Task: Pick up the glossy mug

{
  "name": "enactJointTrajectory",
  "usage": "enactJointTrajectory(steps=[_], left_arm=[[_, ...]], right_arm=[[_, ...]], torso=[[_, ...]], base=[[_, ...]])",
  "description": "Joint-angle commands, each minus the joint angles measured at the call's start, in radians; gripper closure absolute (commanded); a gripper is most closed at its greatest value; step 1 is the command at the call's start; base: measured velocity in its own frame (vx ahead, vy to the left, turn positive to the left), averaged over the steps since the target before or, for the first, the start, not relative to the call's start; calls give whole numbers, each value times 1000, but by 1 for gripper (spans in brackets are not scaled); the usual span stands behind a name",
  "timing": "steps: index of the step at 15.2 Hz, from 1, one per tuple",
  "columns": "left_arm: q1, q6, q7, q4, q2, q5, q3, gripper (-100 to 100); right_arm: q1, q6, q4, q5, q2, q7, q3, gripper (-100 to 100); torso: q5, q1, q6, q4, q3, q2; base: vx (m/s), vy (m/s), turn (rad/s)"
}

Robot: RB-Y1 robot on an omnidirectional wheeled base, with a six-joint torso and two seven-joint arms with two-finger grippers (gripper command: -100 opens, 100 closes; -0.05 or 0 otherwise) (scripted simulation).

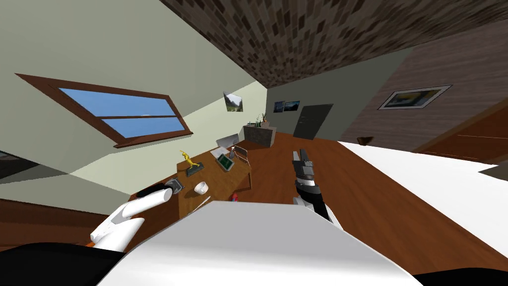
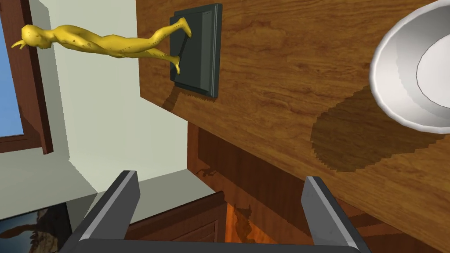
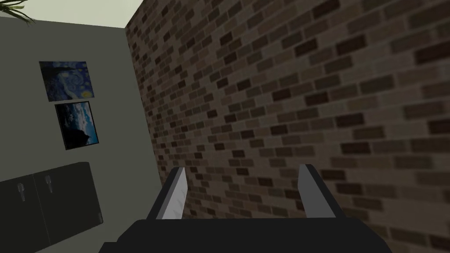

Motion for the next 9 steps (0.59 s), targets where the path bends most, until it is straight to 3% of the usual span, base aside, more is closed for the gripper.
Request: enactJointTrajectory(steps=[1,3,4,5,7,8,9], left_arm=[[-12,50,13,50,20,22,26,-100],[-12,78,13,69,20,22,26,-100],[-18,102,25,112,34,39,48,-100],[-18,116,25,118,34,39,48,-100],[-18,138,25,118,34,39,48,-100],[-24,173,37,160,47,56,70,-100],[-24,191,37,166,47,56,70,-100]], right_arm=[[0,0,0,0,0,0,0,0],[0,0,0,0,0,0,0,0],[0,0,0,0,0,0,0,0],[0,0,0,0,0,0,0,0],[0,0,0,0,0,0,0,0],[0,0,0,0,0,0,0,0],[0,0,0,0,0,0,0,0]], torso=[[0,0,0,0,0,0],[0,0,1,0,0,0],[0,0,0,0,0,0],[0,0,1,0,0,0],[0,0,0,0,0,0],[0,0,-1,0,0,0],[0,0,1,0,0,0]], base=[[-17,27,-311],[-17,28,-247],[-12,24,-316],[-15,32,-340],[-11,24,-57],[-14,14,-276],[-20,25,-339]])
